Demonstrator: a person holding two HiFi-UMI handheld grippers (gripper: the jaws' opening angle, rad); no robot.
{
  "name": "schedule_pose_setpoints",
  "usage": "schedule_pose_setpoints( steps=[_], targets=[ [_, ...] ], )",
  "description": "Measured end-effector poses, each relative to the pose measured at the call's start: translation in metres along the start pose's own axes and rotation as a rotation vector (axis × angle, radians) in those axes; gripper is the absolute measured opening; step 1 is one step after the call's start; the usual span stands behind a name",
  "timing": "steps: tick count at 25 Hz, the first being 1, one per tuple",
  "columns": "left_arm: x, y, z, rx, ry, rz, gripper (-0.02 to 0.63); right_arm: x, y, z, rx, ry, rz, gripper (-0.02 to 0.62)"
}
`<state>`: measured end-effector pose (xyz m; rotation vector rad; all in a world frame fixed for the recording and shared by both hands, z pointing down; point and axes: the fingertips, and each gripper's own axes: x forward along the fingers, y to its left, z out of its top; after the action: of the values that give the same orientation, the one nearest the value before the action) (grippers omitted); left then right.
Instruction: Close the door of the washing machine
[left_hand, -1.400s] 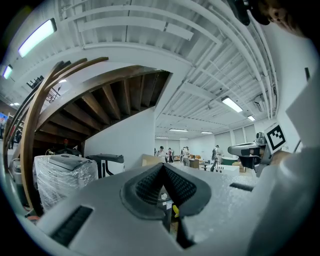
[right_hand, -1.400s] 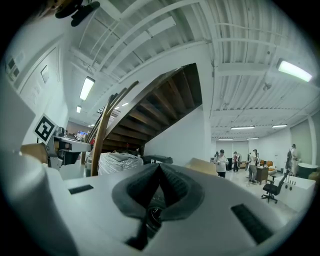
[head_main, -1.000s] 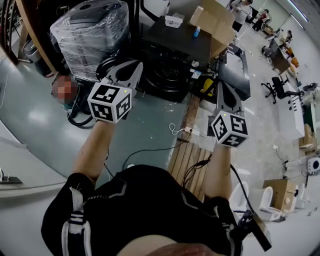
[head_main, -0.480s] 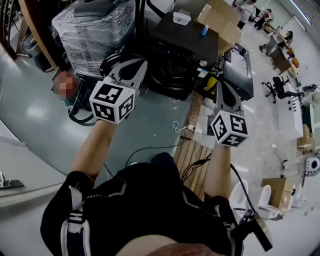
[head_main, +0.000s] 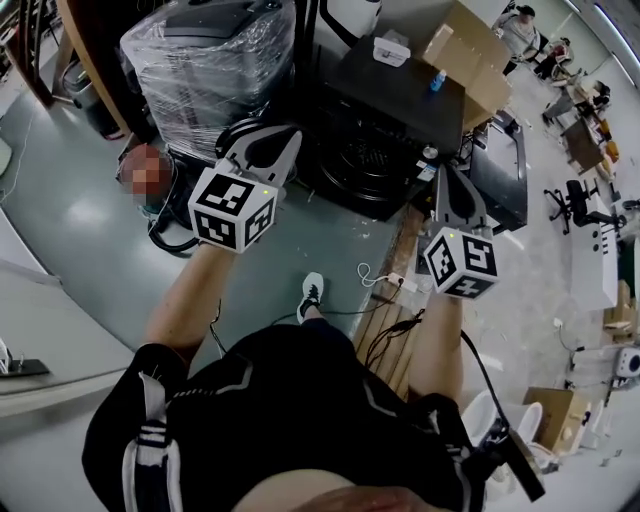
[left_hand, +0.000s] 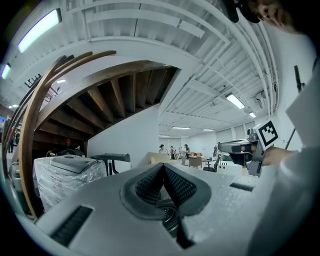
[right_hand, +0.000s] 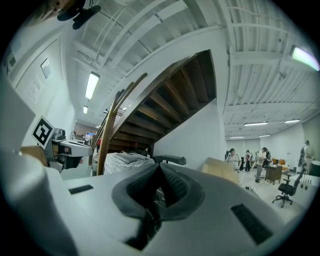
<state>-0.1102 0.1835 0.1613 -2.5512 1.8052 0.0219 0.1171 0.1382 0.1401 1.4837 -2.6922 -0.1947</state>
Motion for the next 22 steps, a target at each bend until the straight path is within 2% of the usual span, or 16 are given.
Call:
schedule_pose_setpoints(
  steps=[3,11,22],
  targets=[
    [0.030,0.014,0.004,0.027,0.007,0.002,0.003,0.037,-0.013,-0.001,0.010,-0.006,0.015,0.005],
    [0.113,0.050,0.001,0.039,0.032,0.020,0.003,0.125,-0.046,-0.006,0.002,0.011,0.065,0.005],
    [0.212,0.086,-0.020,0.004,0.088,0.035,0.003,0.221,-0.090,-0.033,-0.001,0.026,0.137,0.005]
  ],
)
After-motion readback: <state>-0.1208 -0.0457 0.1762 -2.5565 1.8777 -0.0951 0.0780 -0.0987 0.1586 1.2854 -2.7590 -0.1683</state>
